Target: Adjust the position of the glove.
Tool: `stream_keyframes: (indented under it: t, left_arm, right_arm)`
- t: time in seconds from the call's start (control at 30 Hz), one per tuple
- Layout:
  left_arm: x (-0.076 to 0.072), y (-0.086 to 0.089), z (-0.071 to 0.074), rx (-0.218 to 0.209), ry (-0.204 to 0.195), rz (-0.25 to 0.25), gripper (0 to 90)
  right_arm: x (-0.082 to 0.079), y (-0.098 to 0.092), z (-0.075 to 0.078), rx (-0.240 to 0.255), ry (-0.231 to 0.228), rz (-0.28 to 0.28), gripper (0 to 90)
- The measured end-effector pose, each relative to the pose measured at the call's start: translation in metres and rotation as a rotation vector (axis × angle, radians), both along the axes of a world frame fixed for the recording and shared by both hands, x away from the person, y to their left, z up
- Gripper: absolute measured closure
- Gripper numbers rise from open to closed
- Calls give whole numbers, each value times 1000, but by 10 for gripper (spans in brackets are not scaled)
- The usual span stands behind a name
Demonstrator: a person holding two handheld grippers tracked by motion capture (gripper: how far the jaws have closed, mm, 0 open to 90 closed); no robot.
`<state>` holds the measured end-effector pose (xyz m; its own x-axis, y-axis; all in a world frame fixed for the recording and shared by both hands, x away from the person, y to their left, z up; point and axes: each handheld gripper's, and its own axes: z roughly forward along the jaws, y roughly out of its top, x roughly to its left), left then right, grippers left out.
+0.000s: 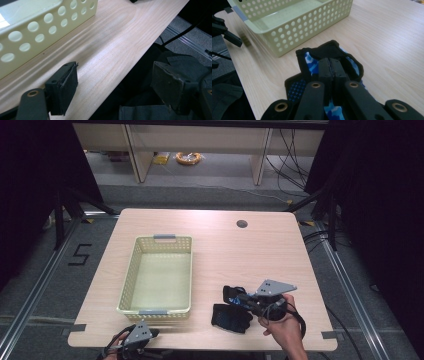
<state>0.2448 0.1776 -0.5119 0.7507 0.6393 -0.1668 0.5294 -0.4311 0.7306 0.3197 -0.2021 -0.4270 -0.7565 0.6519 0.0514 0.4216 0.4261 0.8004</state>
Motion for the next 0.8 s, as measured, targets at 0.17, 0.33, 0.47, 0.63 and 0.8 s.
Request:
stream_keyframes:
  t: [0.17, 0.33, 0.47, 0.63, 0.8]
  left_arm:
    - [0, 0, 0, 13, -7, -1, 210]
    - [-1, 1, 1, -6, -4, -5, 210]
    - [-1, 0, 1, -24, -7, 9, 210]
    - [-1, 0, 1, 7, -3, 10, 211]
    - [-1, 0, 0, 6, -1, 10, 211]
  right_arm:
    - [-5, 7, -6, -31, -9, 22, 897]
    - [-9, 16, -12, -47, -4, 25, 897]
    - [-12, 25, -17, -72, 4, 27, 897]
    - [-16, 37, -27, -166, -15, 22, 896]
    - [-19, 48, -44, -243, 14, 34, 892]
